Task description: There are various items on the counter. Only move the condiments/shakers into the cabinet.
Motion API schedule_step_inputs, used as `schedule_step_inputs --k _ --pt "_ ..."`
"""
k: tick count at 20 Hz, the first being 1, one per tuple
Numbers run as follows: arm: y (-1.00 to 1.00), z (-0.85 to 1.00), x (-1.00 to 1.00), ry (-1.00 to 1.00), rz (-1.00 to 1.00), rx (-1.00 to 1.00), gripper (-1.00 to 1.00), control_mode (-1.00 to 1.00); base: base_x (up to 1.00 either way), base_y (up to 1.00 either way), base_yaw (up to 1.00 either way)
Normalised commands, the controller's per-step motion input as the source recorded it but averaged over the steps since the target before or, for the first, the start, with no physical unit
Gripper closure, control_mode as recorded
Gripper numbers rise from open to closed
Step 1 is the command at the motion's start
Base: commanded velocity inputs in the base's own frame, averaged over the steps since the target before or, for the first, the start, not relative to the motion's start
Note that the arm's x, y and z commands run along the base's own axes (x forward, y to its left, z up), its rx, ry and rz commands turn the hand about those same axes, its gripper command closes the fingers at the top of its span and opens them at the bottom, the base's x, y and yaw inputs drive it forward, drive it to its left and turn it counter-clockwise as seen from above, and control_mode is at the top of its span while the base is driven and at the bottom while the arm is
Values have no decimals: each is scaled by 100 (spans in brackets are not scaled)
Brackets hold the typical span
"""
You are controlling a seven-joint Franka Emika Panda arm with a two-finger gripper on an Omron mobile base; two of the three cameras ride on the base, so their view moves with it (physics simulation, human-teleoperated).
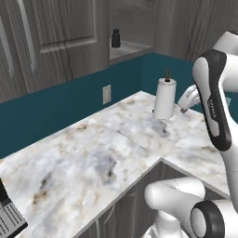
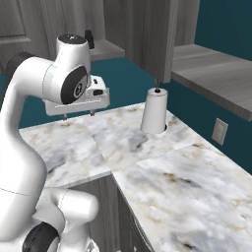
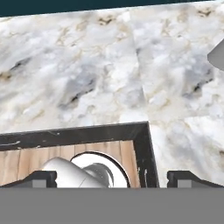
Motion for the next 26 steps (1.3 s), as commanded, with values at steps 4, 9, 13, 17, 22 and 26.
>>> schedule_step_inputs --k 4,9,13,17,22,26 --pt "0 0 1 -2 0 -1 -100 -100 0 0 0" --pt "6 -7 -6 -24 -28 -5 -100 -100 0 0 0" --pt "0 -12 -15 -29 -31 -6 -100 -100 0 0 0" --pt "0 -8 -7 1 -1 0 -100 -100 0 0 0" --pt "0 -13 -19 1 0 0 -100 100 -80 0 -17" --pt "0 0 0 0 0 0 -100 100 -92 -19 -58"
